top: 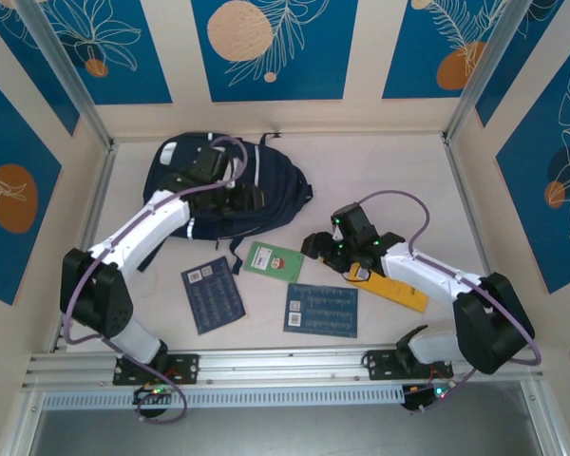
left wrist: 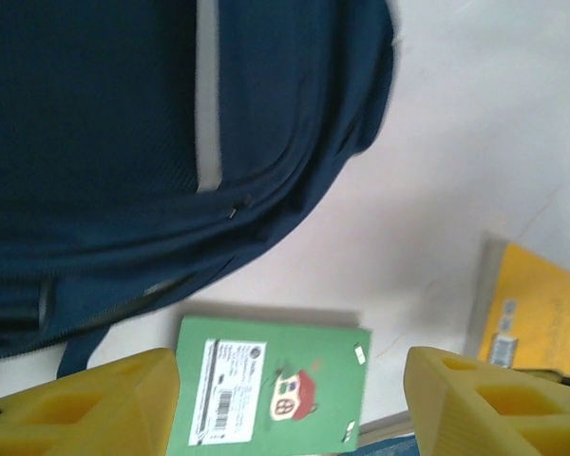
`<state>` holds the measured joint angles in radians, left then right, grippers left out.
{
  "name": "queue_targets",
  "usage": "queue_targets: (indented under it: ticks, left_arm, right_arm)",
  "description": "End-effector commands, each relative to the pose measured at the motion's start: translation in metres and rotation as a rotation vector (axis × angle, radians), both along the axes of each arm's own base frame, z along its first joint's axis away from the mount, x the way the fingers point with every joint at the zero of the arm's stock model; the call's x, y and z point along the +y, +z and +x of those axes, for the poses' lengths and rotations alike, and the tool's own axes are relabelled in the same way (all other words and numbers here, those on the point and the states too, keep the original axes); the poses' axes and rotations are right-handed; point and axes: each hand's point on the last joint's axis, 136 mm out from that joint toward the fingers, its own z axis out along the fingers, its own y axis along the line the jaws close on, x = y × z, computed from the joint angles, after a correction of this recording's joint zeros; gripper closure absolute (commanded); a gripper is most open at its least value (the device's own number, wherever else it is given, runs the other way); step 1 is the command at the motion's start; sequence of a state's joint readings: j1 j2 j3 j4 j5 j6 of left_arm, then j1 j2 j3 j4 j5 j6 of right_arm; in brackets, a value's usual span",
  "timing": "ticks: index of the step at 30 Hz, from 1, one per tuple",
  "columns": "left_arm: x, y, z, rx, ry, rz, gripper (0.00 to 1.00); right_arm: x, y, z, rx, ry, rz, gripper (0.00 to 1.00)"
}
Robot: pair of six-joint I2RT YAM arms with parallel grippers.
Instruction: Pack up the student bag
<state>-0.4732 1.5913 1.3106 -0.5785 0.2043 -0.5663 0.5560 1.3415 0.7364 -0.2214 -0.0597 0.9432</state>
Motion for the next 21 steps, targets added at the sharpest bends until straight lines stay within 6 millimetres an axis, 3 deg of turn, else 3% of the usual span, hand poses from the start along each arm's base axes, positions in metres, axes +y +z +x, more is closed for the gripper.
queue_targets:
  ticks: [1,10,17,21]
  left_arm:
    - [-0.007,-0.037,-0.009,0.037,0.009,0.033,0.37]
    - [-0.004,-0.109,-0.023,0.079,0.068,0.112,0.38]
    - [0.001,-0.14,-0.037,0.12,0.037,0.153,0.38]
    - [-0.006,-0.15,-0.047,0.156,-0.002,0.121,0.4]
  right_arm:
    - [0.009,-0.009,0.006,0.006,0.0,0.053,0.36]
    - [0.014,-0.036,0.006,0.075,-0.015,0.08,0.37]
    - [0.015,-0.05,0.001,0.112,-0.01,0.066,0.38]
    - [0.018,-0.059,0.0,0.141,-0.001,0.07,0.39]
